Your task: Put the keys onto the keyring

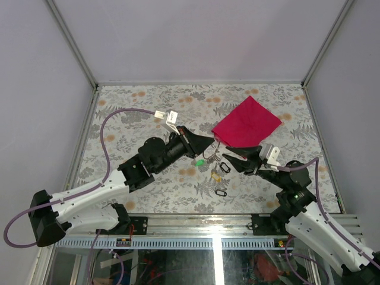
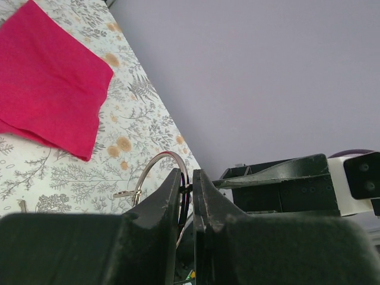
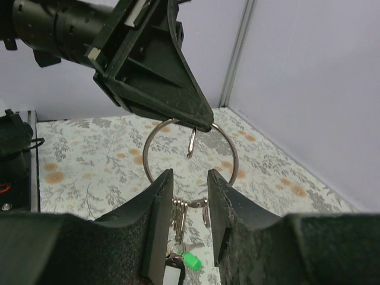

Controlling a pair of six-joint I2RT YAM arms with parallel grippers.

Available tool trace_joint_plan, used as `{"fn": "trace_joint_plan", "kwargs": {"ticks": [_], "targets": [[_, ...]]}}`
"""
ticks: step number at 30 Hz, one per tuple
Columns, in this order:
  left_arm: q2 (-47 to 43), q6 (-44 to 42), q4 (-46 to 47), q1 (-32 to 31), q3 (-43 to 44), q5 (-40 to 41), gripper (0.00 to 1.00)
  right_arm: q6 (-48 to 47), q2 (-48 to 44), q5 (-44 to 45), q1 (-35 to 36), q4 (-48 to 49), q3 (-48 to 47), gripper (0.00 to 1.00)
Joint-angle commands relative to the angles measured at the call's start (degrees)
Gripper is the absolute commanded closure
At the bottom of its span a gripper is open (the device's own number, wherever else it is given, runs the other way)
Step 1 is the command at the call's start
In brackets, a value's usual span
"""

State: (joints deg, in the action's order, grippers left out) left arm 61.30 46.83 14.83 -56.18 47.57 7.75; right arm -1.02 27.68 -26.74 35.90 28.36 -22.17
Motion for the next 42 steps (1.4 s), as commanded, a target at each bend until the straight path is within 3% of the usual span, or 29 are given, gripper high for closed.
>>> {"fn": "trace_joint_plan", "kwargs": {"ticks": [1,18,42], "targets": [[-0.98,1.71,6.52,0.31,-0.46,-1.84,1.00,2.44,2.41,-3.00,0.22,11.52,-0.37,0.64],[-0.44,2.83,7.49,0.34,-0.27,-2.80,1.00,5.99,12.08,-5.05,0.23,21.69,-0.12,0.64],[-0.19,2.92,7.76,0.34,-0.46,-3.09,1.00,9.31,15.38,-4.68,0.22,25.40,-0.59,0.78]]}}
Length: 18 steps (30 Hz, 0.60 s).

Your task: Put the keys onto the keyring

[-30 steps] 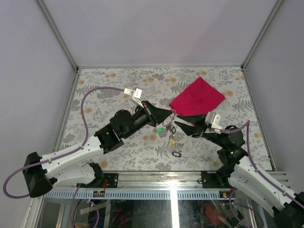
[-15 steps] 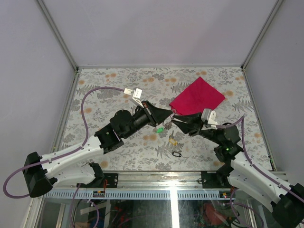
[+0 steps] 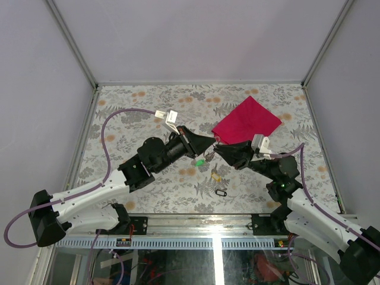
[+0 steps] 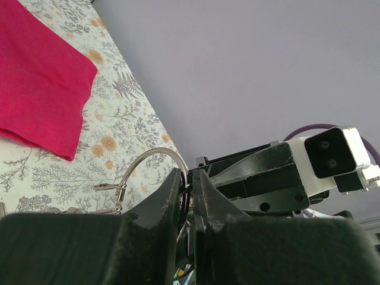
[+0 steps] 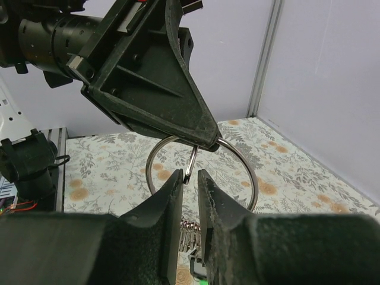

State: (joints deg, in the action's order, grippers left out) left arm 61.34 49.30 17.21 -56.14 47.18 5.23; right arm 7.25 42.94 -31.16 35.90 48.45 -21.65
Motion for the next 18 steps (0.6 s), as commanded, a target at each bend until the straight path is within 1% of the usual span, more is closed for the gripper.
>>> {"fn": "trace_joint_plan", "kwargs": {"ticks": [1,5,8,10,13,15,16,18], "targets": [[-0.20,0.45,5.38,0.33,-0.06,-0.53,1.00,1.16,0.13,-0.23,0.22,5.38,-1.11,0.79],[0.06,0.45,5.46,0.33,-0.08,-0.59,1.00,1.40,0.15,-0.20,0.22,5.47,-1.18,0.79],[0.17,0.45,5.53,0.30,-0.14,-0.57,1.00,1.75,0.22,0.14,0.22,5.44,-1.29,0.82],[0.17,0.45,5.59,0.28,-0.13,-0.65,1.00,2.03,0.39,0.43,0.22,5.01,-1.44,0.87],[0.09,0.36,5.72,0.33,-0.17,-0.65,1.00,2.60,0.65,0.97,0.22,2.86,-2.23,0.99],[0.09,0.11,5.68,0.27,-0.20,-0.78,1.00,3.24,0.68,1.83,0.22,0.78,-2.96,1.00],[0.05,-0.17,5.46,0.32,-0.24,-0.77,0.98,3.67,0.58,2.29,0.22,-0.46,-3.50,1.00],[-0.15,-1.01,4.75,0.31,-0.06,-0.55,0.85,4.48,0.00,2.96,0.22,-3.62,-4.61,1.00]]}}
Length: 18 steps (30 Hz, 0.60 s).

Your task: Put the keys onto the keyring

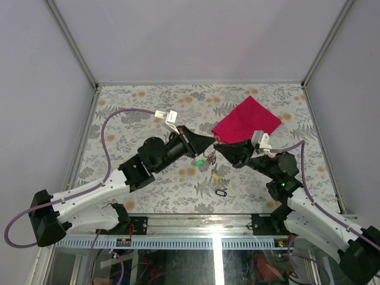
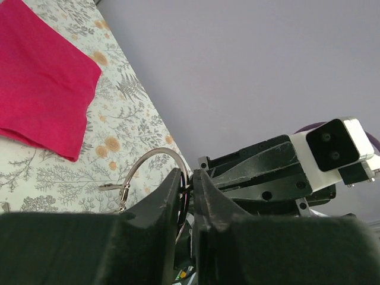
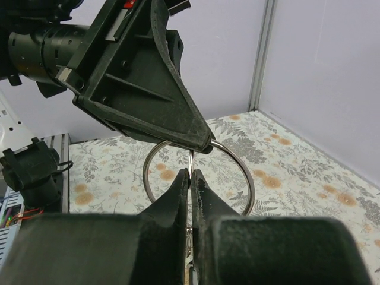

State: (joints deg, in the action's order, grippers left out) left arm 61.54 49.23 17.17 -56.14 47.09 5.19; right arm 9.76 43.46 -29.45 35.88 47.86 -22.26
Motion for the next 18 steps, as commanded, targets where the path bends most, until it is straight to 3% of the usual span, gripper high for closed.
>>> {"fn": "trace_joint_plan", "kwargs": {"ticks": [1,7,13,18], "targets": [[-0.56,-1.77,4.23,0.33,0.04,-0.27,0.79,2.31,-0.83,1.91,0.24,-5.09,-4.80,1.00],[-3.84,-9.86,-2.31,0.32,0.50,3.90,0.47,0.91,-3.29,5.31,0.24,-26.35,-12.22,1.00],[-6.03,-23.11,-10.72,0.33,2.26,6.84,0.19,-0.26,-2.12,9.44,0.24,-50.10,-21.88,1.00],[-5.50,-32.50,-14.31,0.26,2.69,7.10,0.09,1.63,4.47,9.84,0.24,-66.83,-32.21,1.00]]}}
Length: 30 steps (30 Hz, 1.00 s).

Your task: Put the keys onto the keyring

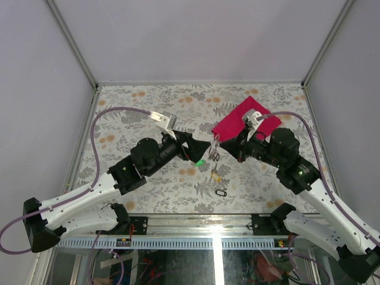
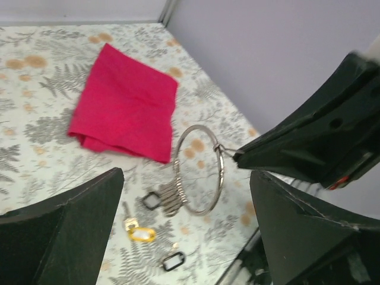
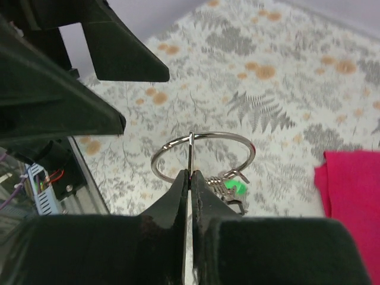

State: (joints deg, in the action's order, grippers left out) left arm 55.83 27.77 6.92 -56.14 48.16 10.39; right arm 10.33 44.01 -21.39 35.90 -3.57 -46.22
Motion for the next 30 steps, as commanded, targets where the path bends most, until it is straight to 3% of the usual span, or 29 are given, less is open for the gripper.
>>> {"fn": "trace_joint_plan", "kwargs": {"ticks": [1,7,13,19,30], "targets": [[0.09,-12.85,-4.14,0.12,1.40,1.69,0.08,1.45,5.74,0.79,0.22,-18.46,-11.62,1.00],[-3.81,-24.42,1.00,-1.05,-3.15,1.31,0.07,2.36,17.24,-2.61,0.22,-36.77,-25.06,1.00],[-7.47,-34.63,11.41,-7.47,-11.04,2.69,0.10,3.55,20.85,-3.68,0.22,-40.53,-29.35,1.00],[-2.89,-49.23,19.99,-16.86,-13.53,10.65,0.13,3.14,22.33,-5.01,0.22,-44.11,-31.76,1.00],[4.00,-62.92,30.26,-18.68,-12.96,9.61,0.30,1.52,20.97,-9.20,0.22,-47.87,-32.49,1.00]]}}
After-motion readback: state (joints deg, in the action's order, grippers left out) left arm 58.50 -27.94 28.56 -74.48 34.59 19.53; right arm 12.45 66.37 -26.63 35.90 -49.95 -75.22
